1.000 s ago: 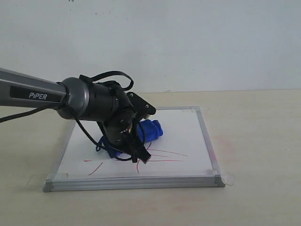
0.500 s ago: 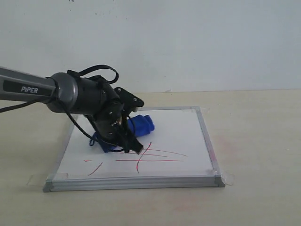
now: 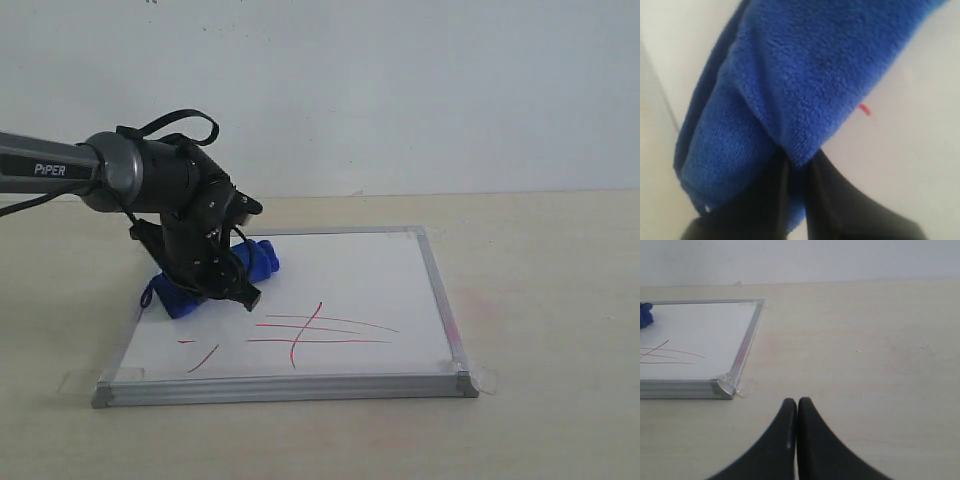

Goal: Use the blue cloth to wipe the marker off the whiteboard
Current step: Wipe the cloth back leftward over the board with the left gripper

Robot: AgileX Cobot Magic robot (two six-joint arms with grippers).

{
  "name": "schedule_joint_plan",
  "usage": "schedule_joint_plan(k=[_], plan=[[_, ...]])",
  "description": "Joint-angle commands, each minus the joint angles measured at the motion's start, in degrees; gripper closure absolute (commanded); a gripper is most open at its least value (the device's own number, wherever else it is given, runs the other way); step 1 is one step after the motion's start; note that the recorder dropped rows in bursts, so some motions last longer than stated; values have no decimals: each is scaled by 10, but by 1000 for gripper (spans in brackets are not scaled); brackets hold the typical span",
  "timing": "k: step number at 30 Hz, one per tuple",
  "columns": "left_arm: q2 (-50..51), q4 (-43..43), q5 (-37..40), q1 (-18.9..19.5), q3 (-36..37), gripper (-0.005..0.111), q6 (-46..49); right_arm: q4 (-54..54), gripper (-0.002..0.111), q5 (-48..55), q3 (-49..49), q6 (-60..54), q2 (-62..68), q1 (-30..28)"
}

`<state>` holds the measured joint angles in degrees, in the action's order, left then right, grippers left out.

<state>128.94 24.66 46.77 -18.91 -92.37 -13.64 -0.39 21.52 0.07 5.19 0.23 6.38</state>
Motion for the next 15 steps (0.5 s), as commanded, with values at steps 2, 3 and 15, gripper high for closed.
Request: schedule_joint_plan(k=[2, 3, 15], plan=[[13, -138, -41, -47, 0, 103, 62, -1, 108, -6, -1, 0, -2, -1], [19, -136, -45, -61, 0, 103, 62, -1, 108, -6, -1, 0, -2, -1], [28, 98, 2, -20, -34, 103, -112, -1, 108, -6, -1, 0, -2, -1]])
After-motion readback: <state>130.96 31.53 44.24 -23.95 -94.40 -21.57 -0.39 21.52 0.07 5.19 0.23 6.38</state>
